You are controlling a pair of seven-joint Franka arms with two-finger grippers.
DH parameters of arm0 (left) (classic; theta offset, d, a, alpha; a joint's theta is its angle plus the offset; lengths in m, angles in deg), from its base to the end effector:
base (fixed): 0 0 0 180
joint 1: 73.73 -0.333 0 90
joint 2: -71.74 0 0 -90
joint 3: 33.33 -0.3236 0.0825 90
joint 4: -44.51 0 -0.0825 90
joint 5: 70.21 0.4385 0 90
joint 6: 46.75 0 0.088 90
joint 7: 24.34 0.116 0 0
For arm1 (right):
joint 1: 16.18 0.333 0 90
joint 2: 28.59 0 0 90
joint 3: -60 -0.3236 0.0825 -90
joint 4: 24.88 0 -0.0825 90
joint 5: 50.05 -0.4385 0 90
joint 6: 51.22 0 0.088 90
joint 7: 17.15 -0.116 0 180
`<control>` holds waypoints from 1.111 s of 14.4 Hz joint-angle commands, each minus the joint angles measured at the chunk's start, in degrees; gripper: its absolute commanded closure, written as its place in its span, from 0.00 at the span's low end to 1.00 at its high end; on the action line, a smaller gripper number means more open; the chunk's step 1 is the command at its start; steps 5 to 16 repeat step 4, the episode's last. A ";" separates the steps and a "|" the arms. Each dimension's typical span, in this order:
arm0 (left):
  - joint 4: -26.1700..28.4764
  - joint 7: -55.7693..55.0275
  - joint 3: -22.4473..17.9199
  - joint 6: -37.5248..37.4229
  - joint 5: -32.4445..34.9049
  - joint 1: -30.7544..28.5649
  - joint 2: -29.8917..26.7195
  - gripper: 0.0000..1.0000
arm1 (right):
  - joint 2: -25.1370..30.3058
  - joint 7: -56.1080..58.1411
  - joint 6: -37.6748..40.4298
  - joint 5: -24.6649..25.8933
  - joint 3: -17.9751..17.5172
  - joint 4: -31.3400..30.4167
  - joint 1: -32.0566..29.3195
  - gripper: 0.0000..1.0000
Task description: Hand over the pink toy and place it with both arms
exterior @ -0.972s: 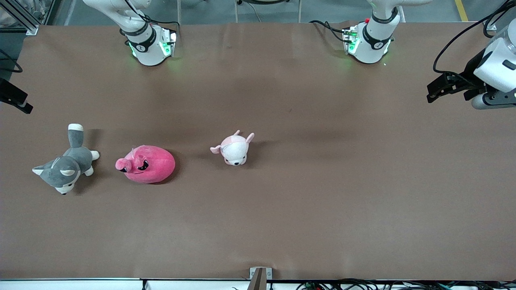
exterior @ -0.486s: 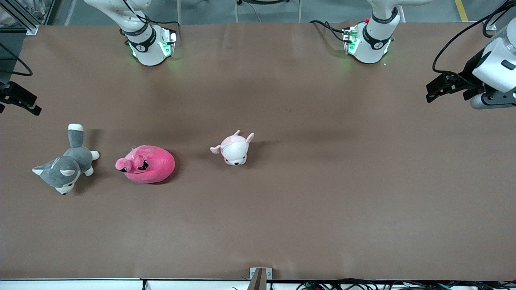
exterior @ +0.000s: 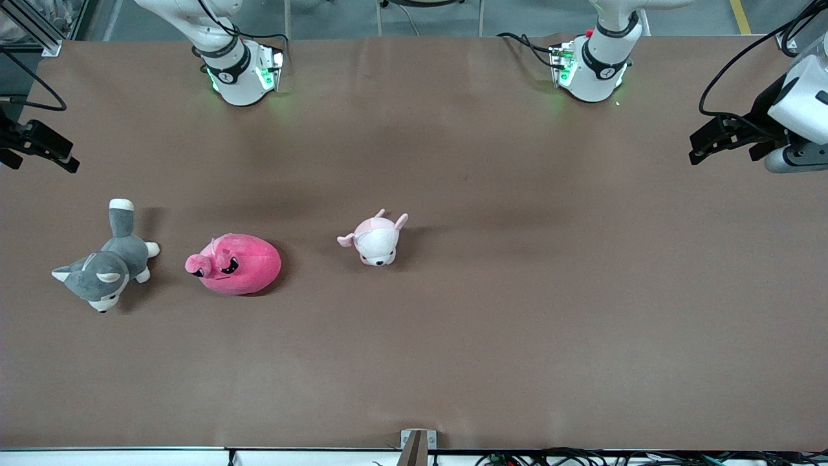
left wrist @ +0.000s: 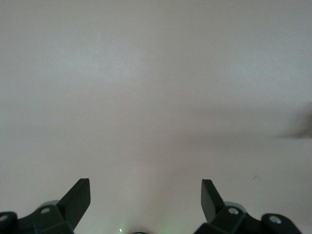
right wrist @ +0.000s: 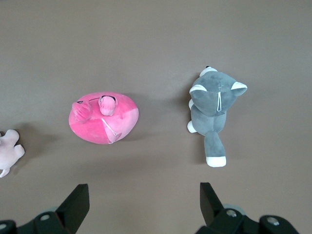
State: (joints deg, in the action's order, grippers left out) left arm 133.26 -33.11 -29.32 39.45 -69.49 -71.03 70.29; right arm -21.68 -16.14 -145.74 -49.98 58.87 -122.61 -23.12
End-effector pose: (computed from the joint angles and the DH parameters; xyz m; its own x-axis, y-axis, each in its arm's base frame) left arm 0.5902 -0.0684 0.6440 0.9992 0.0368 -0.0168 0.0365 -0.9992 -0.0171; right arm 0.5750 -0.0580 0.6303 0.9944 -0.0834 0.0644 -0.0838 -0.9965 0.0047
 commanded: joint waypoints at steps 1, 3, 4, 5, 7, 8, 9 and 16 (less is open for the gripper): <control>-1.74 0.24 0.20 -0.78 0.24 -0.07 0.75 0.00 | 1.97 -0.48 -0.93 0.99 -1.15 -2.38 -1.14 0.00; -1.74 0.07 0.29 -0.69 0.16 0.02 0.83 0.00 | 1.97 -0.39 -1.02 1.08 -1.15 -2.38 -1.14 0.00; -1.65 -0.02 0.29 -0.77 0.24 0.02 0.83 0.00 | 1.88 -0.30 -0.93 1.08 -1.15 -2.38 -1.31 0.00; -1.65 -0.02 0.29 -0.77 0.24 0.02 0.83 0.00 | 1.88 -0.30 -0.93 1.08 -1.15 -2.38 -1.31 0.00; -1.65 -0.02 0.29 -0.77 0.24 0.02 0.83 0.00 | 1.88 -0.30 -0.93 1.08 -1.15 -2.38 -1.31 0.00; -1.65 -0.02 0.29 -0.77 0.24 0.02 0.83 0.00 | 1.88 -0.30 -0.93 1.08 -1.15 -2.38 -1.31 0.00; -1.65 -0.02 0.29 -0.77 0.24 0.02 0.83 0.00 | 1.88 -0.30 -0.93 1.08 -1.15 -2.38 -1.31 0.00; -1.65 -0.02 0.29 -0.77 0.24 0.02 0.83 0.00 | 1.88 -0.30 -0.93 1.08 -1.15 -2.38 -1.31 0.00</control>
